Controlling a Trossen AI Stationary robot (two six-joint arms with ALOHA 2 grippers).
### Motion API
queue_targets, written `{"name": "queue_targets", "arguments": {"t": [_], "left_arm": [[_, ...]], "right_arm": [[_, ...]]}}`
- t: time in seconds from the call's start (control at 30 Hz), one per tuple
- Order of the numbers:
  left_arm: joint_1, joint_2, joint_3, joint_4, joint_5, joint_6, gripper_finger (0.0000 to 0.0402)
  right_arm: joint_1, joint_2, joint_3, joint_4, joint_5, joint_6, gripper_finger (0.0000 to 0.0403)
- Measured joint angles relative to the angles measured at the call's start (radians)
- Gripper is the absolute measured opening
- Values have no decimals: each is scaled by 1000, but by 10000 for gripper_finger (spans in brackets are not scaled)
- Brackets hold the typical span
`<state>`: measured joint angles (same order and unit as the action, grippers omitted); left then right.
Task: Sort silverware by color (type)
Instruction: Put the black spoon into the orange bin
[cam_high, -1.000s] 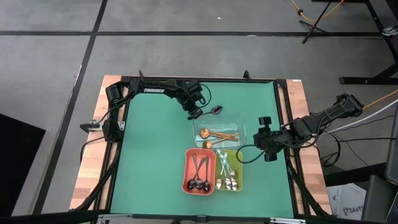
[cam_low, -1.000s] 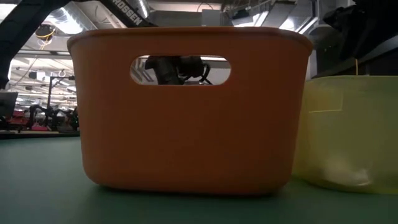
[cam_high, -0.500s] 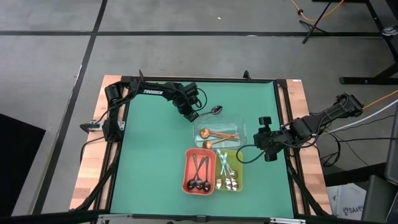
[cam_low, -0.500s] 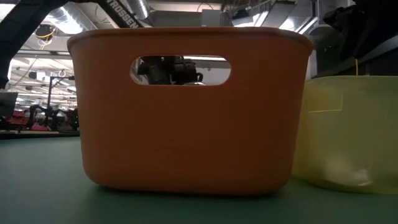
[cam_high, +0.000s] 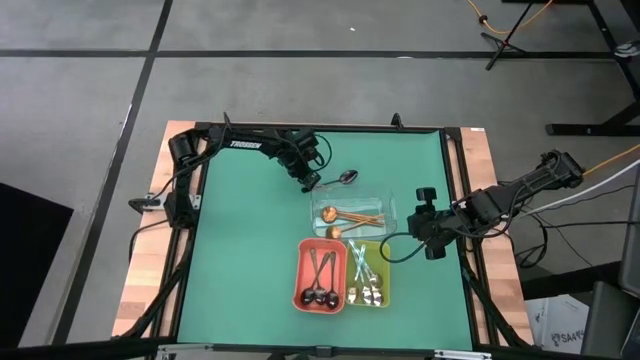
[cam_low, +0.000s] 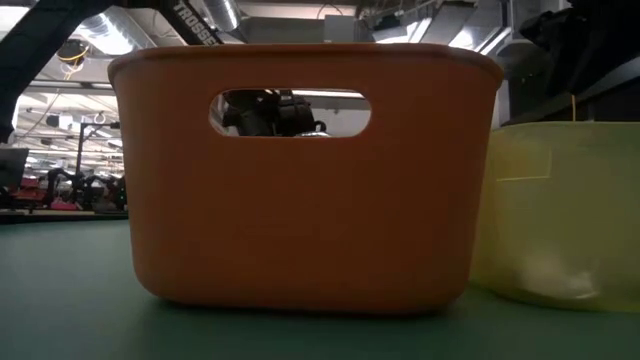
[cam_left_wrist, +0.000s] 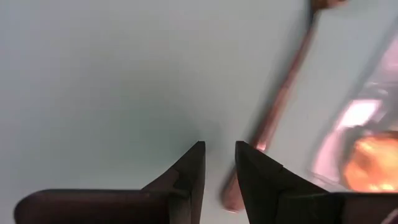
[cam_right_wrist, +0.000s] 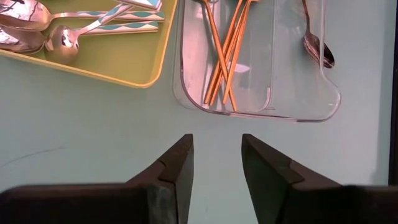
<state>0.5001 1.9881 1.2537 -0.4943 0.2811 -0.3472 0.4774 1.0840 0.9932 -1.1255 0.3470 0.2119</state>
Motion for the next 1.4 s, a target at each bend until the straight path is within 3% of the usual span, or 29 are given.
{"name": "queue_targets", "arguments": {"t": [0.23, 0.43, 0.63, 0.97, 1.27, 1.4], "left_arm": [[-6, -4, 0, 3, 143, -2, 82], [-19, -4, 0, 2, 190, -4, 82], [-42, -5, 0, -9, 168, -12, 82], [-57, -5, 3, -44, 29, -9, 82], [-30, -5, 4, -39, -23, -15, 82], [-25, -3, 4, -37, 13, -38, 82]], "right_arm": [[0, 0, 0, 0, 0, 0, 124], [0, 0, 0, 0, 0, 0, 124], [0, 0, 0, -1, 0, 0, 124], [0, 0, 0, 0, 0, 0, 124], [0, 0, 0, 0, 0, 0, 124], [0, 0, 0, 0, 0, 0, 124]]}}
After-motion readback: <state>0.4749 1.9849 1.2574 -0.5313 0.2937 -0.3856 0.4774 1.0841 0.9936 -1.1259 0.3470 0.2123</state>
